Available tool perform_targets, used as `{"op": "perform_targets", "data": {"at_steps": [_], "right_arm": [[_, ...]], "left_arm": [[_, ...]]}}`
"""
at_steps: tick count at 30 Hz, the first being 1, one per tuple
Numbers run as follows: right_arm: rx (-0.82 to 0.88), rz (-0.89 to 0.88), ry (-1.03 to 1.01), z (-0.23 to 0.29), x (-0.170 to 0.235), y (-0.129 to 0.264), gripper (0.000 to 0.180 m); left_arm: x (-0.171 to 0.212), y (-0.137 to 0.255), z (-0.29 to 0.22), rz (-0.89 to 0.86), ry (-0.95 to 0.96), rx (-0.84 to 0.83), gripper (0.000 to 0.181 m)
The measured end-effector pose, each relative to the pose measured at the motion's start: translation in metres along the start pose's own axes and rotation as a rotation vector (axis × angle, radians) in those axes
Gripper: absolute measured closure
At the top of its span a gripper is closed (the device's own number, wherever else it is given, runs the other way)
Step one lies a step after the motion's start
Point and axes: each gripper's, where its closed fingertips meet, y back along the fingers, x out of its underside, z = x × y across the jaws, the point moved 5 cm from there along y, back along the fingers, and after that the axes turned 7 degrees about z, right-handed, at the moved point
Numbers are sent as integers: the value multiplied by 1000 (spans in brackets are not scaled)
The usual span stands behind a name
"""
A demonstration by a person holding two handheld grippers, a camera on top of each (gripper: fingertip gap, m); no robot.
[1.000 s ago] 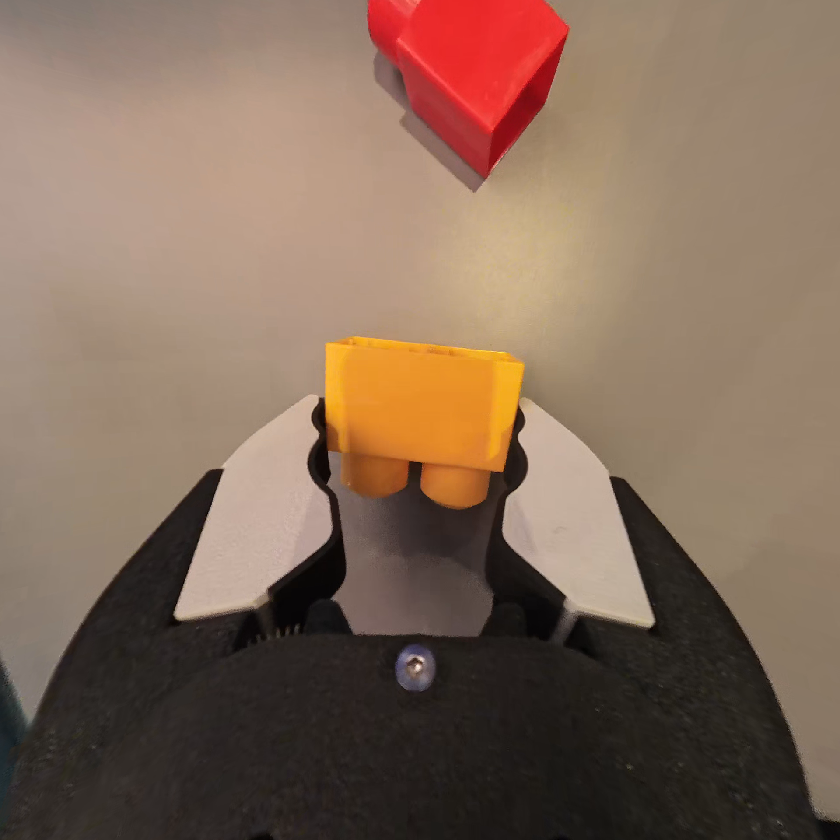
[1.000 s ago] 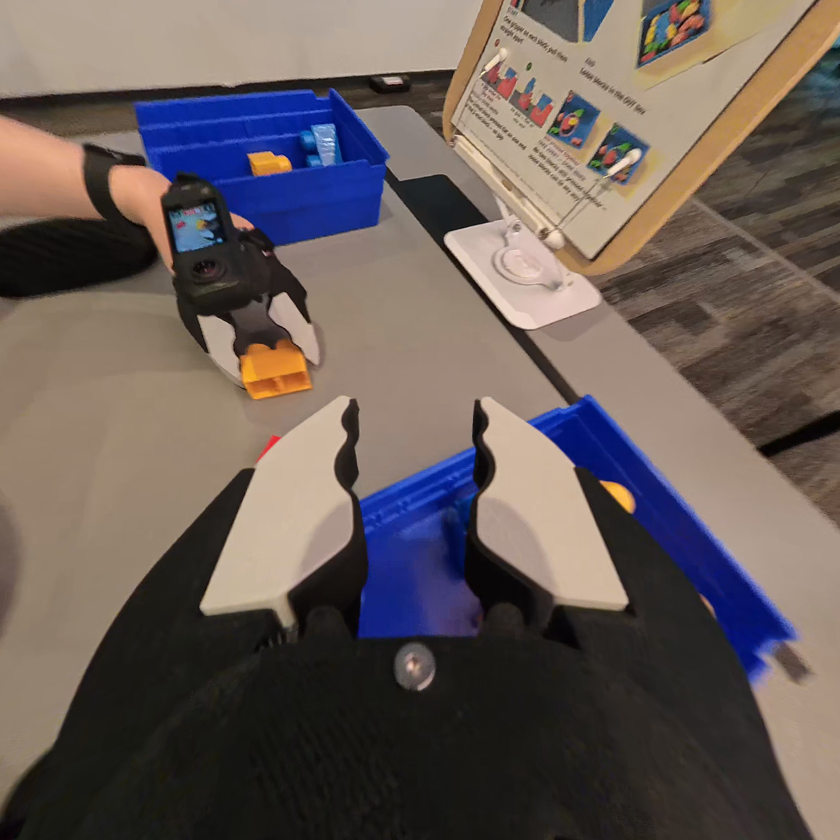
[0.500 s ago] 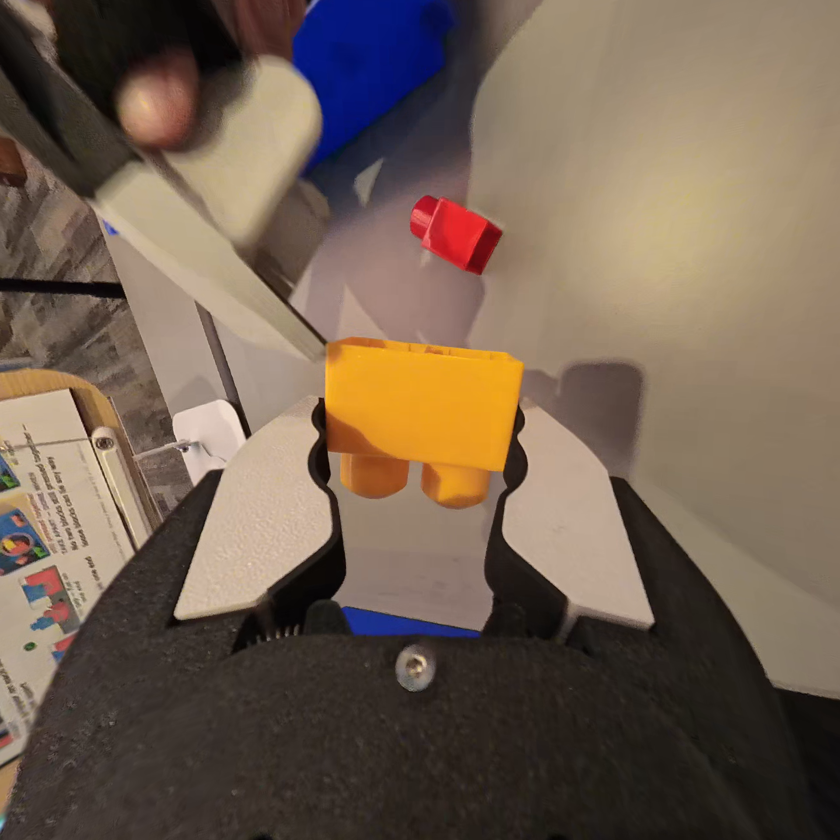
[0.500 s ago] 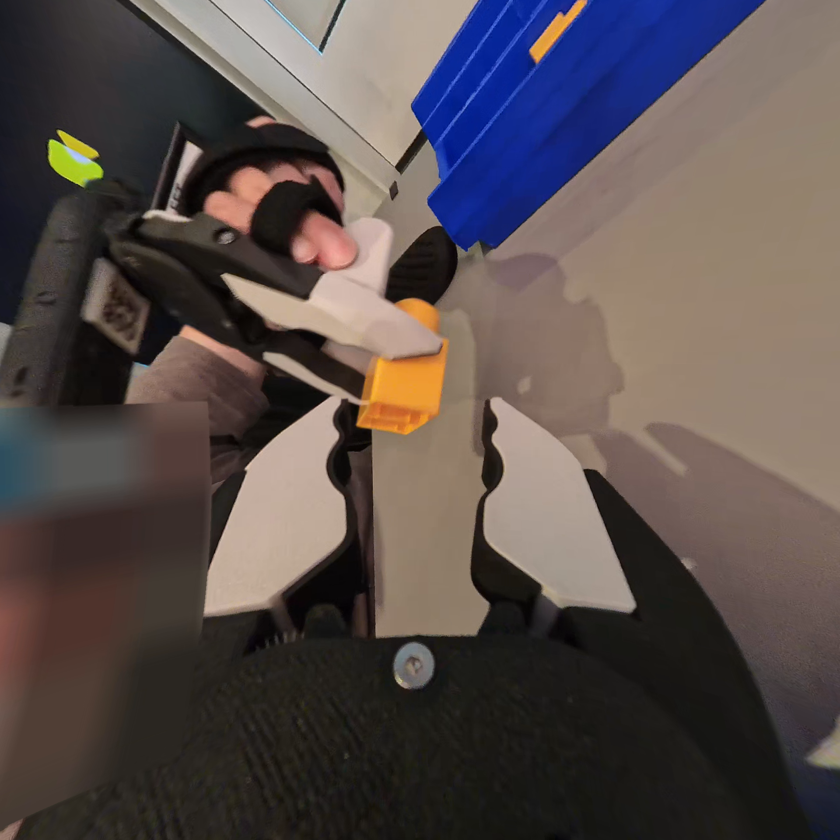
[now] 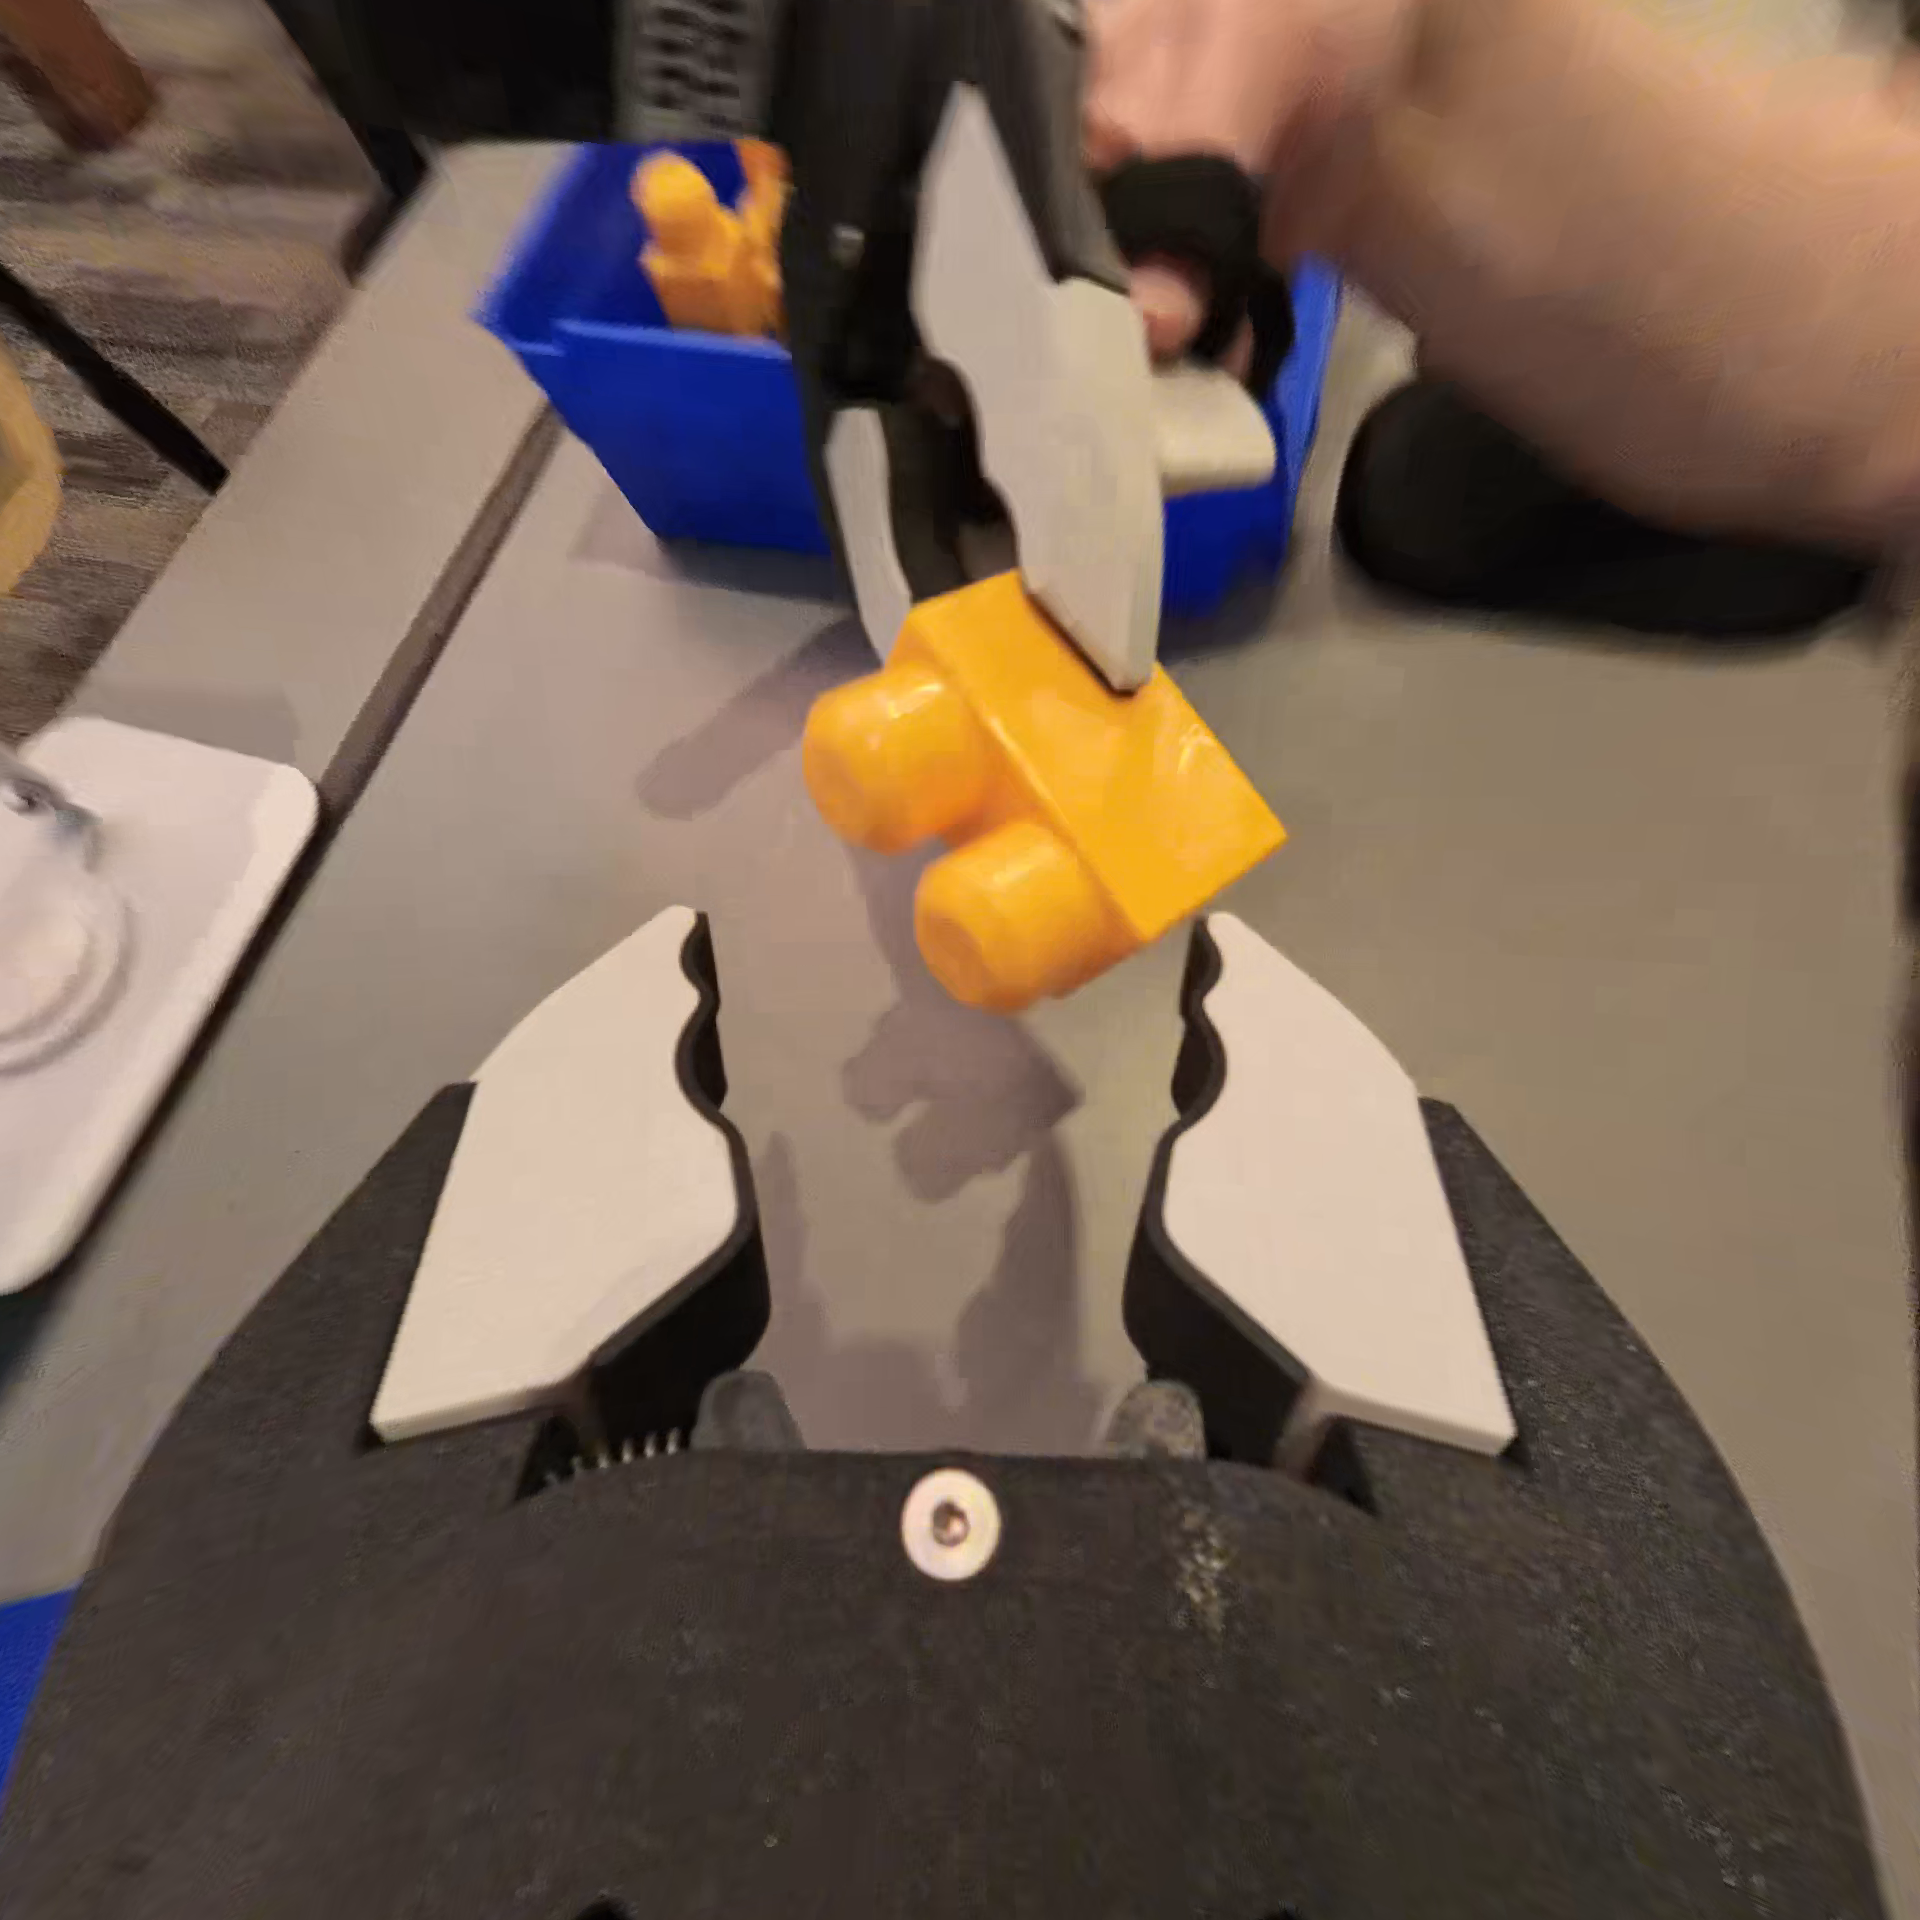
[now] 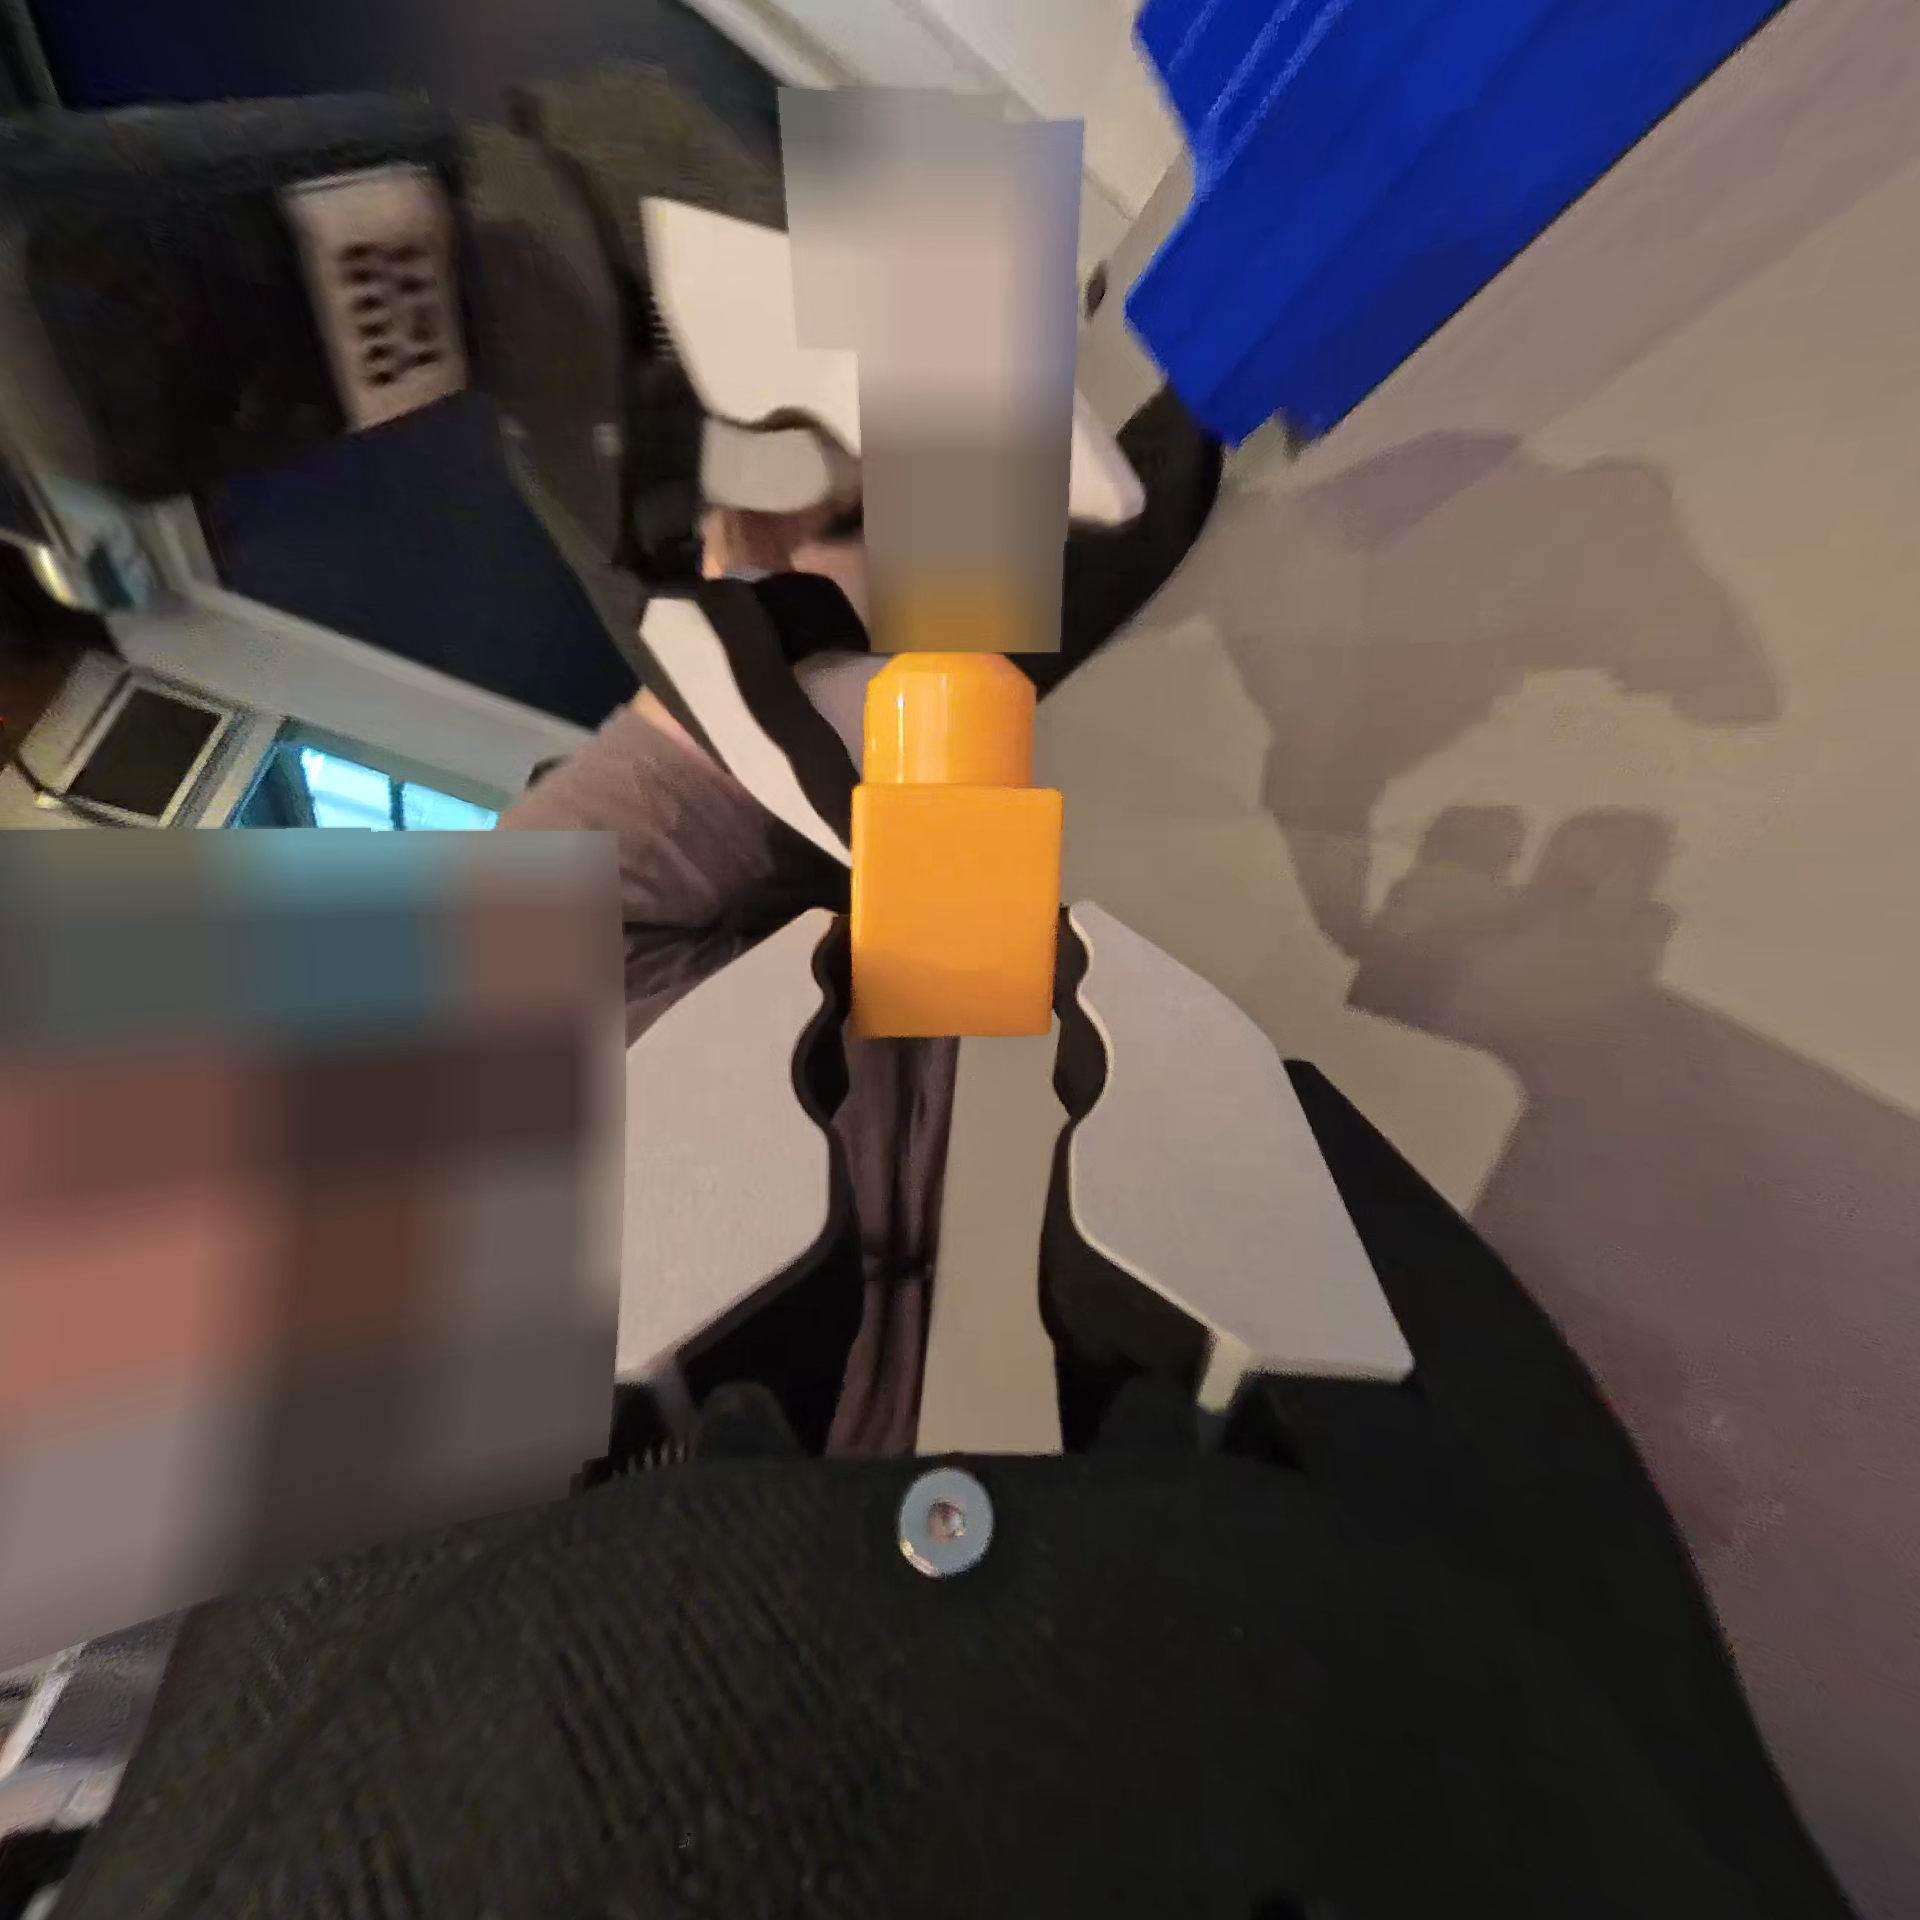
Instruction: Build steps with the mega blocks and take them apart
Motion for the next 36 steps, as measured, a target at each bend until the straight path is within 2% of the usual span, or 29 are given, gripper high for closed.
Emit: {"op": "perform_targets", "data": {"at_steps": [2,4,5,8,10,13,15,17,24,28,31,34,36], "right_arm": [[22,-134,54,2,-13,16,142],[98,-266,209,8,-27,28,142],[148,-303,300,13,-31,30,142],[207,-404,534,33,-39,25,142],[236,-409,623,40,-39,14,142],[296,-390,739,44,-38,-2,142],[305,-386,825,49,-36,-11,142],[312,-404,870,54,-35,-13,142],[237,-395,888,57,-32,-19,142],[244,-339,896,61,-29,-14,141],[274,-369,880,68,-29,0,138],[292,-302,839,63,-27,0,138],[294,-257,856,60,-24,-5,146]], "left_arm": [[6,3,10,-230,201,93,98],[8,7,9,-455,297,245,102],[8,9,11,-527,329,260,111],[8,7,16,-583,317,142,103],[1,10,14,-629,282,72,98],[-11,18,6,-725,226,22,108],[-17,19,0,-747,183,-1,111],[-19,21,-6,-766,157,14,122],[-19,21,-18,-769,144,138,138],[-17,18,-21,-751,133,160,139],[-15,19,-22,-742,125,164,139],[-14,16,-23,-702,109,159,139],[-13,16,-21,-690,115,138,139]]}}
